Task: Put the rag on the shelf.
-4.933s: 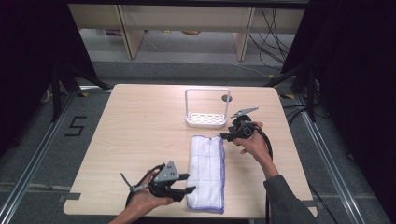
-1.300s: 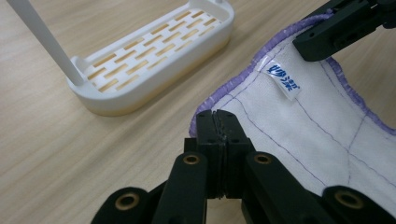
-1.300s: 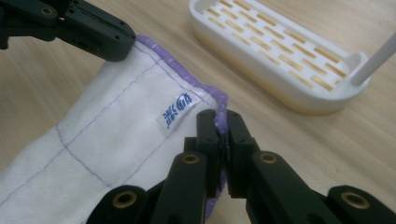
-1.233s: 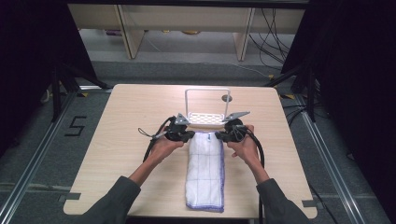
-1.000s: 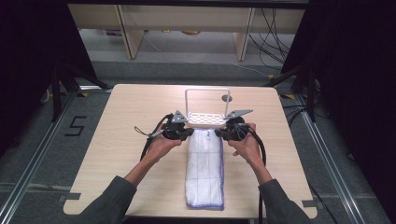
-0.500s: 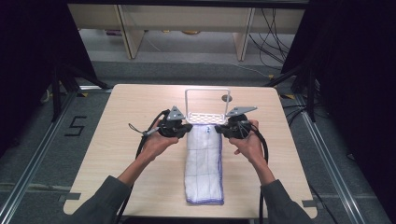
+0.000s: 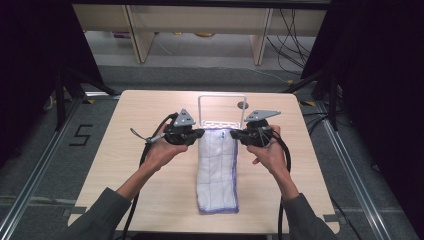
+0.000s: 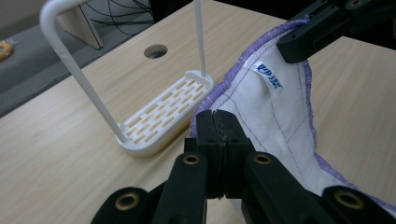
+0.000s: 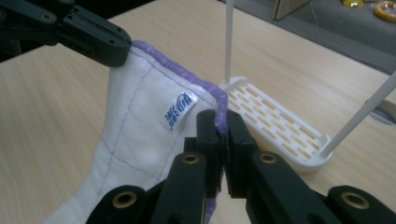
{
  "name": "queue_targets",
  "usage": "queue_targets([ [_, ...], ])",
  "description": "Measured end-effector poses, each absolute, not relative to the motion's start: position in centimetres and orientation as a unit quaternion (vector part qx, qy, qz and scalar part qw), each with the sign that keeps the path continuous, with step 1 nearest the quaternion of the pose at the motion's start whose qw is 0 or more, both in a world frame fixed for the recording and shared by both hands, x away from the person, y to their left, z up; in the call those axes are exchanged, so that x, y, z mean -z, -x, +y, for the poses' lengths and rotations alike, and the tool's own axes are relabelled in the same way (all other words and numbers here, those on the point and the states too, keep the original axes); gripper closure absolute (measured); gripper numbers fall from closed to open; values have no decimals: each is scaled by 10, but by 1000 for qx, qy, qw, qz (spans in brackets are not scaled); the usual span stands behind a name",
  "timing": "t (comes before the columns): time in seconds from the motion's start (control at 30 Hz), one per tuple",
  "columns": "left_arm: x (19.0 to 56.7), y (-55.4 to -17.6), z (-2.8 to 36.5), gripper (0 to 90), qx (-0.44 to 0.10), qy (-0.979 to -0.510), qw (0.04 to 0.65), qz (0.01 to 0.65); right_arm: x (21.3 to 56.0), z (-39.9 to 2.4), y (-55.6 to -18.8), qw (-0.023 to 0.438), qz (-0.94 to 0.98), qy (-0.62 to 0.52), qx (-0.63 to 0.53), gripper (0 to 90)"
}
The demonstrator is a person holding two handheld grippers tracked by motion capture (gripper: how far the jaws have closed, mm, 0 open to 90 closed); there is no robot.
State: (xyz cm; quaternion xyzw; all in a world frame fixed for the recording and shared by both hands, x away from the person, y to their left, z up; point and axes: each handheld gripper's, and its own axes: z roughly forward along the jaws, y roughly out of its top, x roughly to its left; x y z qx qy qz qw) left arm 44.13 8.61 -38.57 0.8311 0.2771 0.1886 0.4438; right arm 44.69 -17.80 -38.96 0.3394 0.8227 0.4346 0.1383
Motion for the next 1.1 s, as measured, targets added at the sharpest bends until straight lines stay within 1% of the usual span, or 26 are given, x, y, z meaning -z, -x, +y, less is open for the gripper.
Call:
queue_targets([
  [0.27,345,-434,90,885,-189,-829,455,263,348,-174,-441,151,823,-319,-446,872],
  [0.47,312,-441,94,885,-192,-816,473,269,312,-172,-447,169,815,-312,-458,872],
  [0.57,300,-448,95,885,-202,-810,476,276,300,-174,-451,184,806,-312,-467,872],
  [0.63,294,-453,94,885,-205,-806,481,278,291,-176,-455,178,802,-317,-475,872],
  [0.7,285,-460,94,885,-216,-810,470,276,285,-177,-459,186,800,-315,-476,872],
  [0.83,274,-472,90,885,-221,-802,477,285,276,-178,-467,188,796,-318,-479,872],
  [0.87,271,-476,90,885,-223,-804,472,284,271,-178,-473,197,793,-317,-482,872],
  [1.1,251,-496,84,885,-235,-796,475,292,252,-182,-494,196,785,-329,-487,872],
])
